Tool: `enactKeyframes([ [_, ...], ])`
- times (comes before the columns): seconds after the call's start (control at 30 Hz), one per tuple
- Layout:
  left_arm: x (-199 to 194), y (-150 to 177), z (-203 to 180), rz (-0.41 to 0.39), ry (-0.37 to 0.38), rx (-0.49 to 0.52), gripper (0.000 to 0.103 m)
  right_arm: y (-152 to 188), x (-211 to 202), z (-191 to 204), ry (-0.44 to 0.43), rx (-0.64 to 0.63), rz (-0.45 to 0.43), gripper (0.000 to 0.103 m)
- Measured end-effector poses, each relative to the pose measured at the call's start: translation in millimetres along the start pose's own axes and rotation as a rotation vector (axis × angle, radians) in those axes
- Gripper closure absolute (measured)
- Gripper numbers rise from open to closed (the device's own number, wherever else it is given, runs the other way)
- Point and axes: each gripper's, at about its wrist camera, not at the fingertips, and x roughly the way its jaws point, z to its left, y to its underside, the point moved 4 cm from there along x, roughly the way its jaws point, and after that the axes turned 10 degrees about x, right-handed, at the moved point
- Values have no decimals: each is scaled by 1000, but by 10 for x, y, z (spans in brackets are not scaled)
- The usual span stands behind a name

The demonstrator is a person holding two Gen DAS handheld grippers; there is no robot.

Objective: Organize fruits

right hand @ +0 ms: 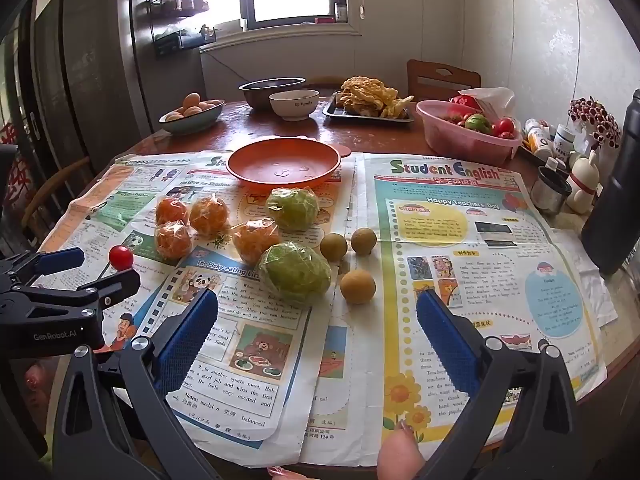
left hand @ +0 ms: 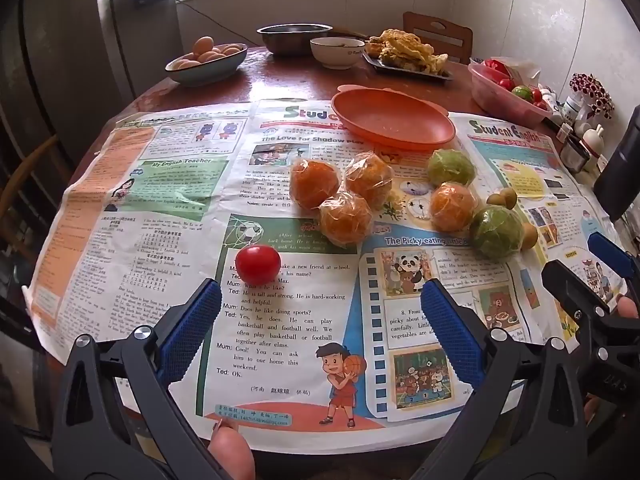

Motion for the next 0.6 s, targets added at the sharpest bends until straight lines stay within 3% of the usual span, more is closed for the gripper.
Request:
enactKeyframes([
  [0.6, -13, -5, -50, -1, 0, 4, 9, -1, -24, 2, -1, 1, -9, 4],
])
